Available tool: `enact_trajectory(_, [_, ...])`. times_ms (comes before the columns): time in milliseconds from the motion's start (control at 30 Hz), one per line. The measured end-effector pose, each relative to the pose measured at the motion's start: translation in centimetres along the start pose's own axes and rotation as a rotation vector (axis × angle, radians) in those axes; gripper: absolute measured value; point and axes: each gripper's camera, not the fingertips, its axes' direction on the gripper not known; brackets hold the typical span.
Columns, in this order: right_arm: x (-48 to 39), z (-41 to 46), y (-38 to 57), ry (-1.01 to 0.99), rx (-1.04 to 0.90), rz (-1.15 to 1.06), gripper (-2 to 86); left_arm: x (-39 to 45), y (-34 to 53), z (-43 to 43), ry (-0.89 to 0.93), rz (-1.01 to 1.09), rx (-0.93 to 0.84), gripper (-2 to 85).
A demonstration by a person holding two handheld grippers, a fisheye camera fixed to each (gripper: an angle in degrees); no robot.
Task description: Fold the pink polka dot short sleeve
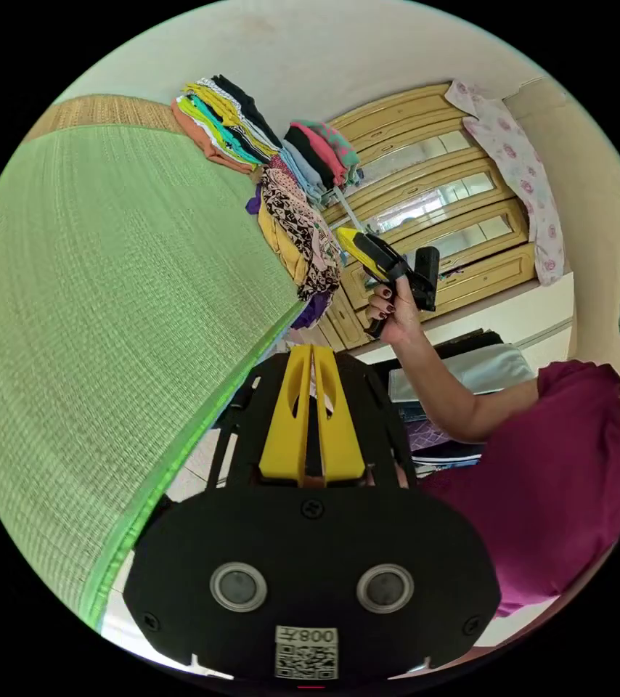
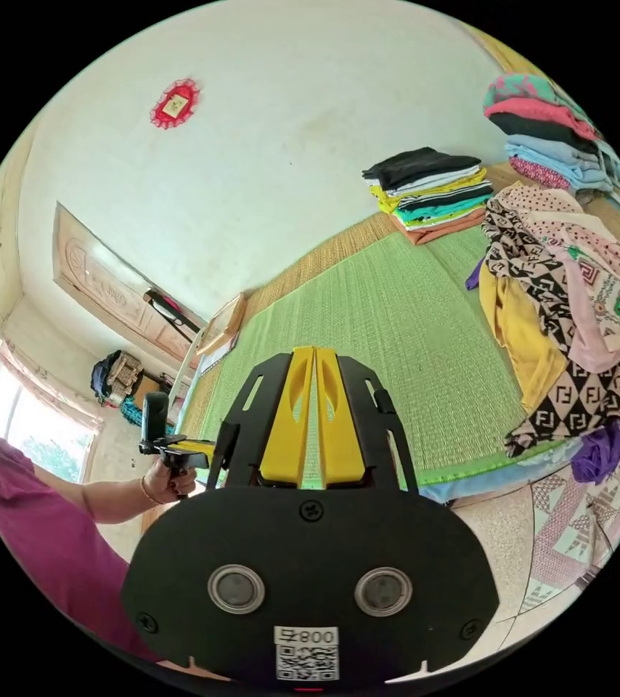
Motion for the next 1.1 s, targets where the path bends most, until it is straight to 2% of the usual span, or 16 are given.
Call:
enact_trajectory(200, [1.3, -6.9, 3.5, 0.139, 0.078, 0.049, 4.4, 3.1, 10.1, -6.3, -0.029, -0.175, 0.067, 0.2])
enact_trajectory(300, [3.6, -8.3, 3.6, 0.231, 0.078, 0.085, 6.7, 3.6, 11.1, -7.0, -0.021, -0.263, 0.086, 0.3])
enact_trajectory(700, [14.4, -4.4, -7.6, 0.490, 0.010, 0.137, 10.1, 7.6, -5.2, -3.9, 0.099, -0.235, 0.014, 0.4])
enact_trajectory(967, [18.8, 0.0, -10.6, 0.652, -0.101, 0.114, 9.4, 6.8, -7.6, -4.2, 0.134, -0.334, 0.019, 0.4])
enact_trajectory(1100, [19.7, 1.0, -10.4, 0.695, -0.136, 0.099, 3.3, 6.9, -8.5, -4.8, 0.146, -0.364, 0.032, 0.3])
